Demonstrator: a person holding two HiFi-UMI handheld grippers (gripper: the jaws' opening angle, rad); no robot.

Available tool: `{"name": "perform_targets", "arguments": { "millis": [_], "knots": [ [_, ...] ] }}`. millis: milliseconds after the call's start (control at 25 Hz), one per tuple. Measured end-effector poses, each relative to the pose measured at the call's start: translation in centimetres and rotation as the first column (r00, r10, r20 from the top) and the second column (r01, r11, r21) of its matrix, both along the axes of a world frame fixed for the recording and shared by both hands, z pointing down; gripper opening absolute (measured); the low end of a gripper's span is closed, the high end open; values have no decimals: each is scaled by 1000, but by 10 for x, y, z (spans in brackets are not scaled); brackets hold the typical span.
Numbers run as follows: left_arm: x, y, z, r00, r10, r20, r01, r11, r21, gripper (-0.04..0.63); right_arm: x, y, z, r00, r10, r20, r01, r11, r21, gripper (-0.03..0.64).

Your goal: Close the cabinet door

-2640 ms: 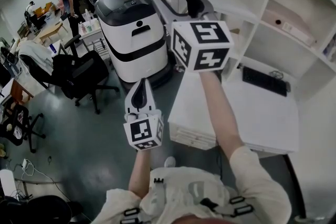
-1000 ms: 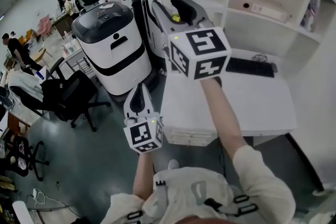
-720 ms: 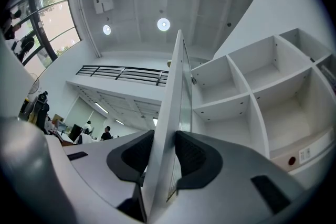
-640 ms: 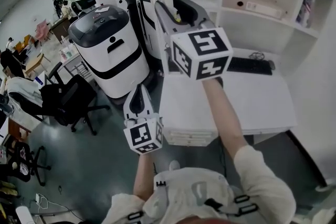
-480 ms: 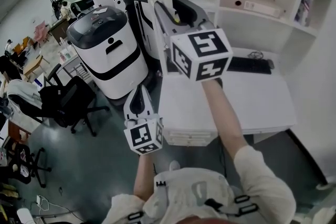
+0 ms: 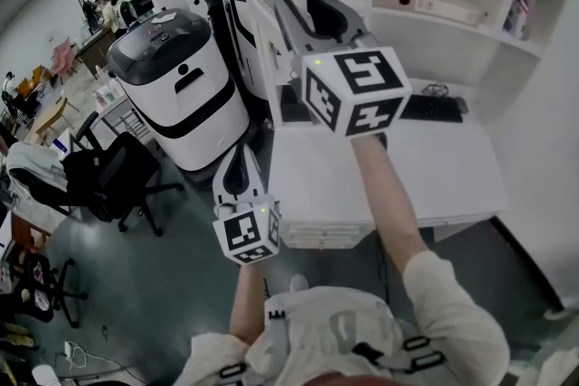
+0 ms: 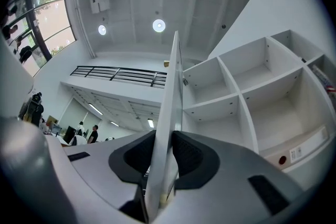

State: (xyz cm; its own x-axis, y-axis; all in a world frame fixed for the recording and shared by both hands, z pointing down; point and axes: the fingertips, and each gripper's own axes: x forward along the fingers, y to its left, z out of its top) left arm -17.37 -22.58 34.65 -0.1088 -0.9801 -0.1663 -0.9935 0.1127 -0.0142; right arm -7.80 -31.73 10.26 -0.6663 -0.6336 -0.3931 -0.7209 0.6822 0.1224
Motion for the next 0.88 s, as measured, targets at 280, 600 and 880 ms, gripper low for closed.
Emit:
{"name": "perform_targets", "arguments": {
  "millis": [280, 600, 880],
  "knots": [
    [8, -5, 2, 1000, 26, 2, -25, 1000, -7, 6, 14, -9, 0, 998, 57, -4, -57, 998, 5, 86],
    [5, -8, 2, 999, 36, 8, -36, 999, -9, 6, 22, -16, 1, 995, 97, -8, -97, 995, 10, 86],
    [8, -11, 5, 998, 58, 11, -58, 998, -11, 6, 39, -31, 2, 986, 164, -14, -165, 986, -10, 86]
  ]
}}
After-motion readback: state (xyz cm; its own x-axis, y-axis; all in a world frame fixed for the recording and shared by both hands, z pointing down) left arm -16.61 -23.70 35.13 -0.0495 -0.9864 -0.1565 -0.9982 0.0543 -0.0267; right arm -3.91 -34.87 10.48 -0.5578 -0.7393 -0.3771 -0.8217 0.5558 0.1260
